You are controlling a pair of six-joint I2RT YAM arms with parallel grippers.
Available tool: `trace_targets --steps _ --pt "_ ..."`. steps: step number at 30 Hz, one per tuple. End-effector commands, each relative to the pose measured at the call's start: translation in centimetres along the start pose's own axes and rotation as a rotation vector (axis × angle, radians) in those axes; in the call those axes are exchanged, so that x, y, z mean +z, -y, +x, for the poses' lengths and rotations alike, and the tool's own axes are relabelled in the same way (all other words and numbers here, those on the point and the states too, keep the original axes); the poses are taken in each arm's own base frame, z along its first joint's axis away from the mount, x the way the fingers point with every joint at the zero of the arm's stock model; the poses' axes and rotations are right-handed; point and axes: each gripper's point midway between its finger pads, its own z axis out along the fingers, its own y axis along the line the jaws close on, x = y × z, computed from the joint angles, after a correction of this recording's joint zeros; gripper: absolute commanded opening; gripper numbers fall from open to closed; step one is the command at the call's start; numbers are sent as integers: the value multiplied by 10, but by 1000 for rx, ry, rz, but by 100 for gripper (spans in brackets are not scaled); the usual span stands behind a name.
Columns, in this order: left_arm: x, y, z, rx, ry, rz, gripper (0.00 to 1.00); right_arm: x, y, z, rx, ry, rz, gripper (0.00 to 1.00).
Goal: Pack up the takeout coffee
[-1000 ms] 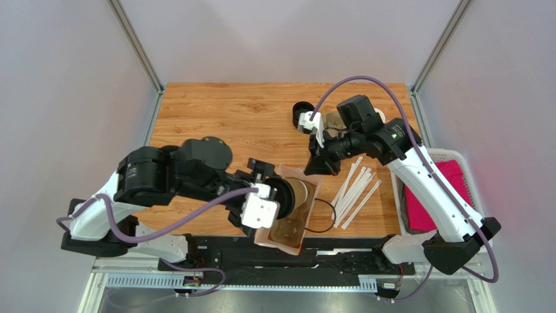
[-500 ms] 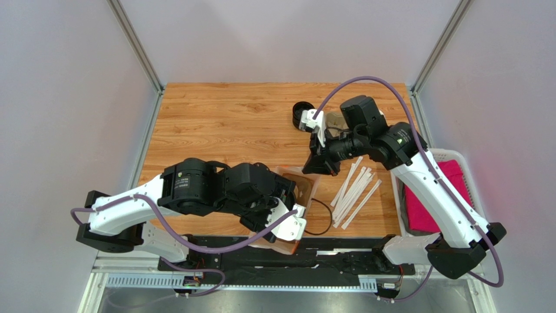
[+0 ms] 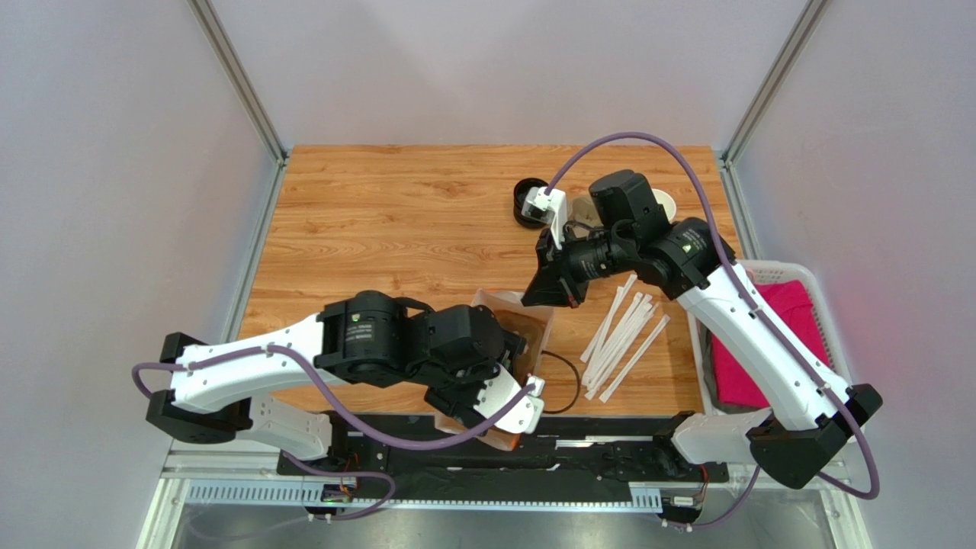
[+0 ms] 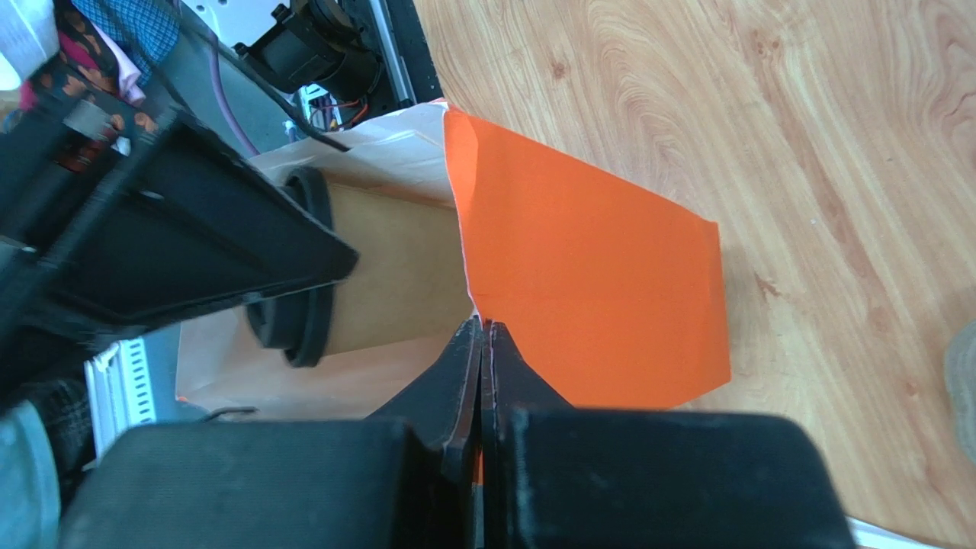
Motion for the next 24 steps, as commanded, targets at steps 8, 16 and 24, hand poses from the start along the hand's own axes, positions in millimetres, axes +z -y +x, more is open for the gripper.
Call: trace_targets --steps 8,16,24 --pt "6 -4 20 -111 28 28 66 5 -11 2 90 30 -51 0" --pt "12 -27 50 -263 4 -5 66 3 -16 30 162 10 -51 0" --pt "6 -43 51 -257 18 -16 66 -4 6 49 285 -15 50 0"
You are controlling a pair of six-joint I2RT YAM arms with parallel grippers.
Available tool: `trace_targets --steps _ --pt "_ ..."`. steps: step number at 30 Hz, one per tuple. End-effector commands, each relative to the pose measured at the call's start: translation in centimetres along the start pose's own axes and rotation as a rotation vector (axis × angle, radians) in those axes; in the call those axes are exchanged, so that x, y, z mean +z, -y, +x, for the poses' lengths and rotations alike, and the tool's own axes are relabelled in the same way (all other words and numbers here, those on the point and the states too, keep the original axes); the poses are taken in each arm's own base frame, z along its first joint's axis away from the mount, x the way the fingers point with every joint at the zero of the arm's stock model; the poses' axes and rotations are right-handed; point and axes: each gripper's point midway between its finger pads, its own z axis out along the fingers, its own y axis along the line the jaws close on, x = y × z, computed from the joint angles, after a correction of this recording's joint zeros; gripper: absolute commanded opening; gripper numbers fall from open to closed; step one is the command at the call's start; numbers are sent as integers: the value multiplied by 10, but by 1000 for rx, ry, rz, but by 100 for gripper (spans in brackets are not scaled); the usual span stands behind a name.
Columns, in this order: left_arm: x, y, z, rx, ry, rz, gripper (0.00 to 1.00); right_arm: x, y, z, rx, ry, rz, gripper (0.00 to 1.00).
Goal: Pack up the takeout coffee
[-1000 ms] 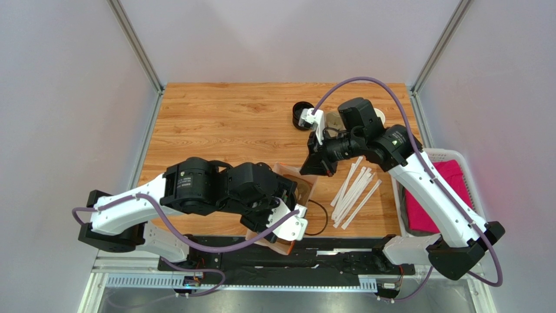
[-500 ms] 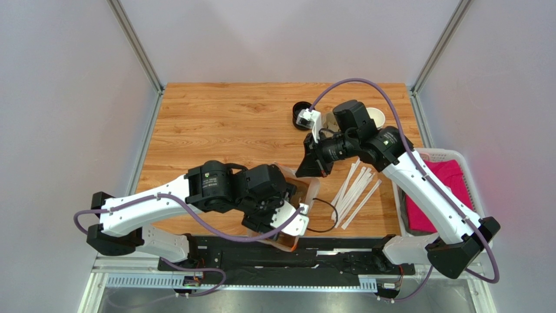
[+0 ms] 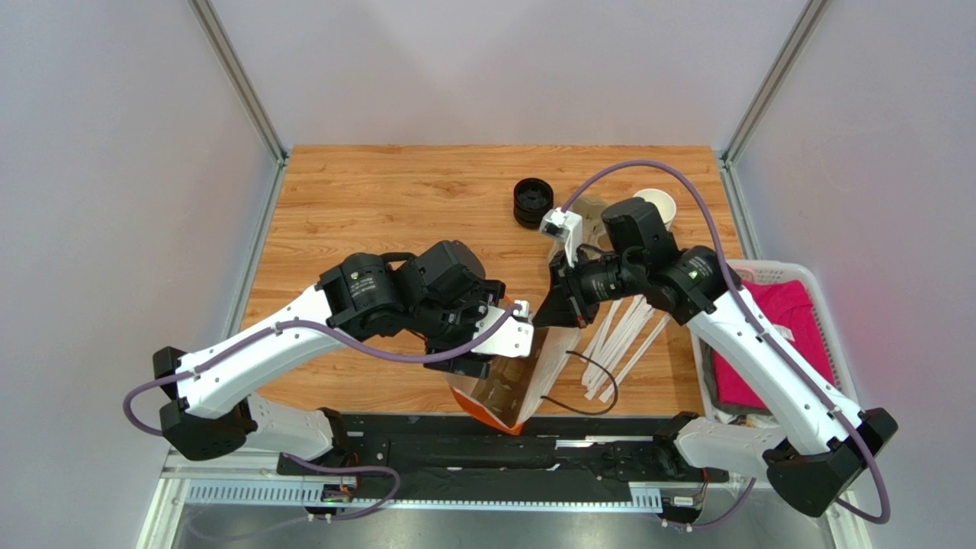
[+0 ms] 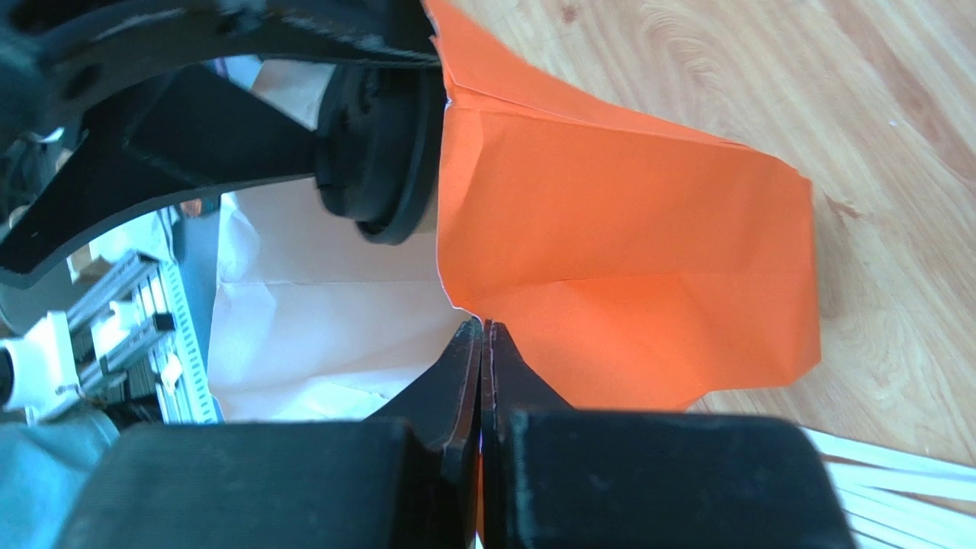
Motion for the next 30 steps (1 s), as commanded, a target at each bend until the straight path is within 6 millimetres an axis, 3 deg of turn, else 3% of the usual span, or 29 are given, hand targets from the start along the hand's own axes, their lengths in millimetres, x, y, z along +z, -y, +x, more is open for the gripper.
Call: trace_targets --steps 1,6,9,12,15,21,23,24,25,26,27,29,30 --pt "-16 -12 -14 31 48 -24 66 -13 16 0 193 18 40 0" --pt "-19 -14 -28 30 63 14 65 -7 18 -18 367 60 -35 0" --pt "-13 -15 -26 30 42 24 65 1 19 -38 436 133 -80 0" --pt "-5 -14 -18 21 6 28 65 5 13 -44 525 144 -130 0" --pt "2 -16 -3 -27 -24 24 65 7 9 -37 604 134 -145 0" --pt "15 -16 22 -75 -65 29 64 10 8 0 687 77 -126 0" --pt "14 -15 24 -74 -58 36 64 6 4 6 645 59 -133 11" --pt "14 -13 22 -63 -40 48 64 3 2 12 603 36 -129 31" --pt "9 -13 19 -51 -20 47 64 1 3 13 578 35 -121 40" --pt "6 -13 15 -37 -1 48 64 -6 1 1 519 60 -110 50" --pt "3 -9 10 -15 30 71 64 -11 8 -2 439 72 -75 67" --pt "-4 -5 2 2 65 91 64 -18 26 -22 340 110 -2 79" --pt "-5 -3 -2 4 88 109 64 -30 26 -46 249 162 21 83"
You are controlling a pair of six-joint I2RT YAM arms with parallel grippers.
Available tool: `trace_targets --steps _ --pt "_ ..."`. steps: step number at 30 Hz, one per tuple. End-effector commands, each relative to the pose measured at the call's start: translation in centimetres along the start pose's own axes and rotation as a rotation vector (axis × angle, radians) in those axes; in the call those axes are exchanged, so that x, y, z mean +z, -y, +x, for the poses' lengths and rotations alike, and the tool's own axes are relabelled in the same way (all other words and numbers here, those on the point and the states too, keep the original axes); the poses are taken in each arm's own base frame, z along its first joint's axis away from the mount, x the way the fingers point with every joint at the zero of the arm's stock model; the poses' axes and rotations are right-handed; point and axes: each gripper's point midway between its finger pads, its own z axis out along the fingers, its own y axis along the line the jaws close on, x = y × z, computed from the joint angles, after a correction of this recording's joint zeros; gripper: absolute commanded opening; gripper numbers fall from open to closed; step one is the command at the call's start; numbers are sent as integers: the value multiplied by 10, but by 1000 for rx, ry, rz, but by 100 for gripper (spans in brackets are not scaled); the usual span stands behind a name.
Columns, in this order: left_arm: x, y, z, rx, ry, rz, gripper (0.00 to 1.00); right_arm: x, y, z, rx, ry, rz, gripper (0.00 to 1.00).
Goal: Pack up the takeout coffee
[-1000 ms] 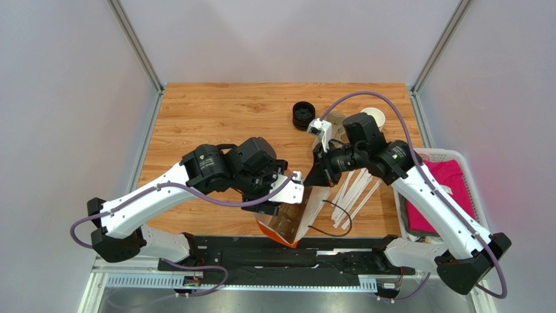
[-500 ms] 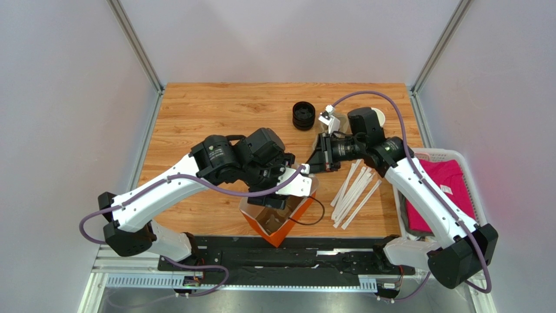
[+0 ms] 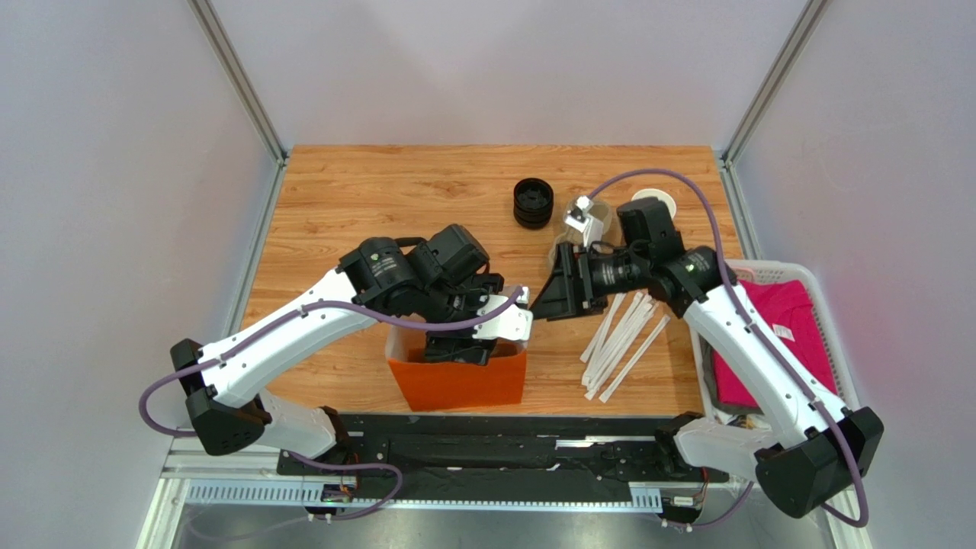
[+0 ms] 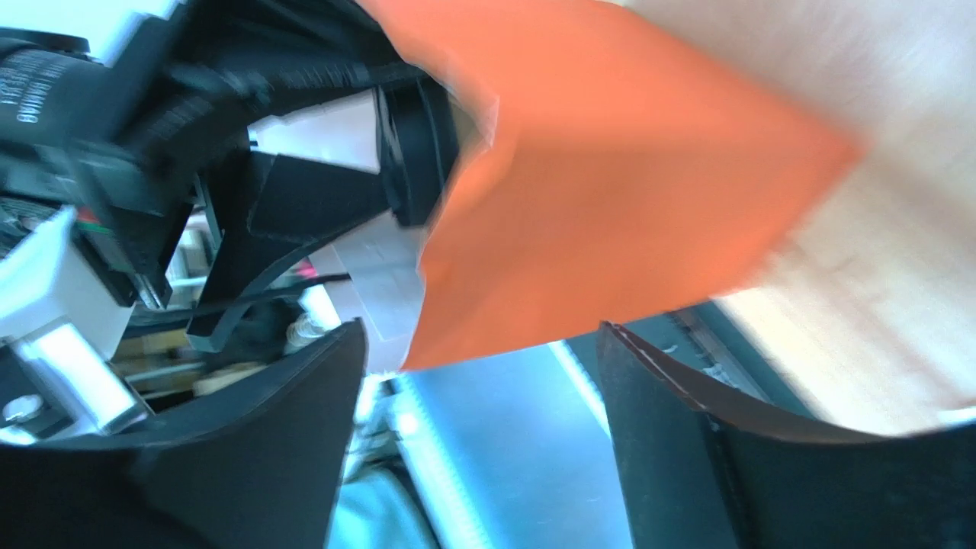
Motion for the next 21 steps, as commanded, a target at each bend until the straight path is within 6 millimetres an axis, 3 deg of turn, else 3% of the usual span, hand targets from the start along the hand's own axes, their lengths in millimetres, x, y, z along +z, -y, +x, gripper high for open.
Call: trace_targets --steps 1,2,3,4,6,8,21 --pt "-27 10 -25 78 143 28 64 -27 -22 -62 -426 123 53 83" --pt "-27 10 -26 81 146 34 64 -28 -23 -73 -481 135 69 83" --pt "-27 11 -27 80 147 41 64 -35 -37 -88 -551 166 70 83" --pt "-25 11 -26 78 142 49 64 -28 -29 -99 -604 146 80 83" --pt "-23 10 -26 75 135 46 64 -31 -44 -111 -671 139 56 82" --pt "-22 10 -23 72 128 45 63 -20 -42 -117 -704 97 28 81" --pt "-16 17 -10 1 132 14 63 45 -47 -69 -881 -119 -75 76"
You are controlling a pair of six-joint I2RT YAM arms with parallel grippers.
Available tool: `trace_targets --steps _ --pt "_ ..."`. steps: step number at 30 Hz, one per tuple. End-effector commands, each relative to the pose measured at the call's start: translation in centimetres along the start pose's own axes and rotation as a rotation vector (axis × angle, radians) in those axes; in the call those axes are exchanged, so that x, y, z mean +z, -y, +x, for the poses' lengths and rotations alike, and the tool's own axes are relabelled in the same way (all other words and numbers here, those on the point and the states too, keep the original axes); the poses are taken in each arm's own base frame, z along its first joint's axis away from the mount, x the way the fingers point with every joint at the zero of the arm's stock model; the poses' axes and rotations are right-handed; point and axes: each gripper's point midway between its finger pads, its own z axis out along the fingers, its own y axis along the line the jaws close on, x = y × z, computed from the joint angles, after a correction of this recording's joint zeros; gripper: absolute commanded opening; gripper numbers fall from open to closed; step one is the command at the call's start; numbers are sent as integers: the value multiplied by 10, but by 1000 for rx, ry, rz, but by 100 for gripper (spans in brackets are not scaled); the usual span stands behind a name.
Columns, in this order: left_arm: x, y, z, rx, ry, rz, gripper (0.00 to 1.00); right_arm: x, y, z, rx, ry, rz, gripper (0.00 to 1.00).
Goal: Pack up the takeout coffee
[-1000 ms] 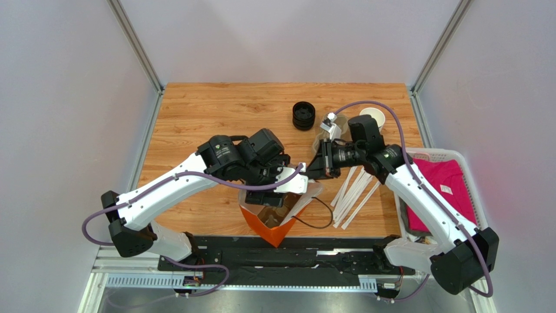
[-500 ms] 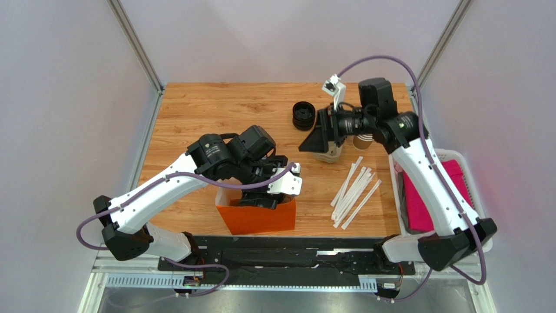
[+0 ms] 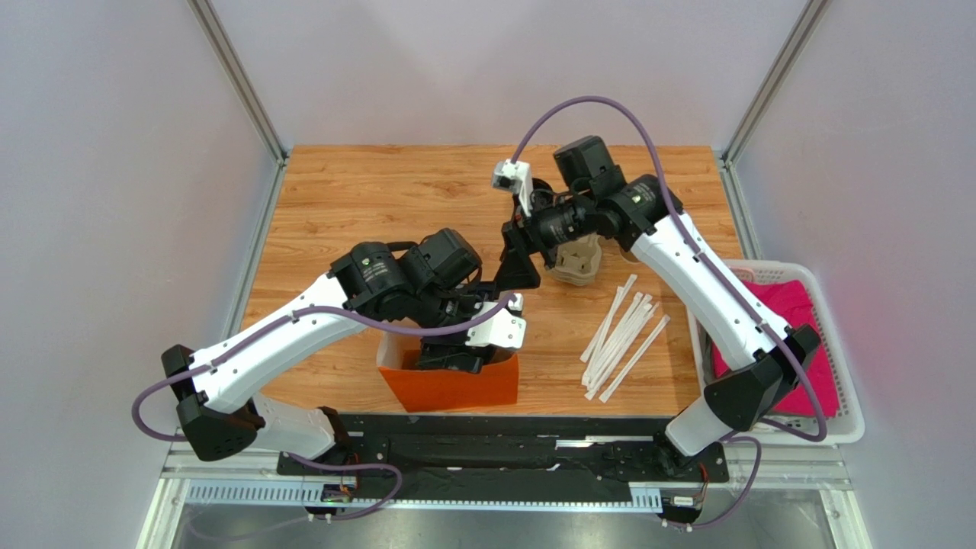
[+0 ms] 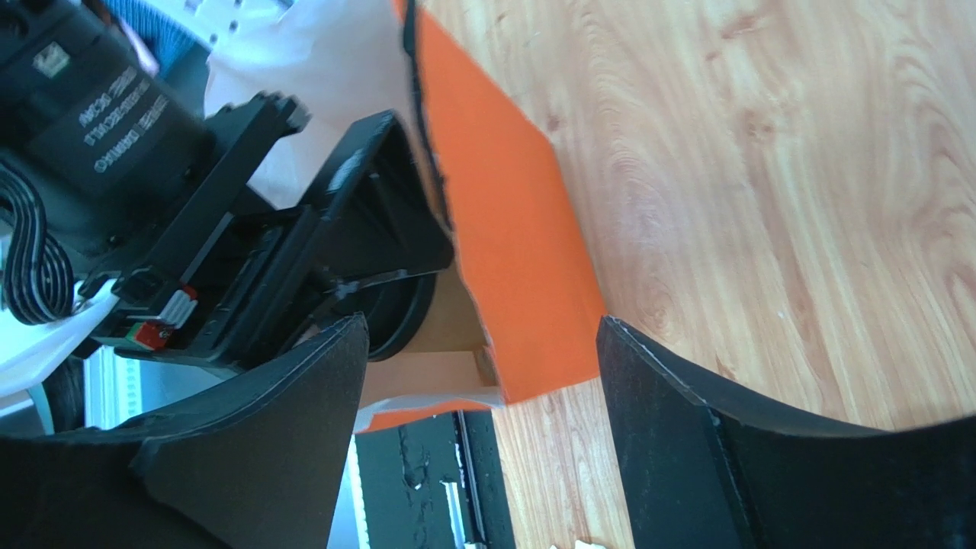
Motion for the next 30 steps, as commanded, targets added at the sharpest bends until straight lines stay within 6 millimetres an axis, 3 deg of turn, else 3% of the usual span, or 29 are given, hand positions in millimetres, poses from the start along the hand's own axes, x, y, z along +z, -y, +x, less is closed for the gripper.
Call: trace_targets --steps 1,7,10,11,15,21,30 --pt "-11 0 -8 -17 77 -53 63 17 -7 4 -123 -22 -27 75" --pt "-12 -7 -5 -84 92 -126 62 38 3 13 -108 -66 -26 62" --pt "-13 -10 0 -102 89 -164 61 43 2 16 -109 -77 -38 48" --pt "-13 -9 1 -98 91 -164 61 44 0 15 -114 -76 -46 33" --pt "-21 -2 4 -21 103 -158 62 42 -2 13 -145 -67 -51 0" --pt "-34 0 10 74 102 -197 62 38 -7 11 -213 -43 -69 0" --pt "-31 -2 31 50 65 -259 62 33 -16 8 -246 -20 -93 0"
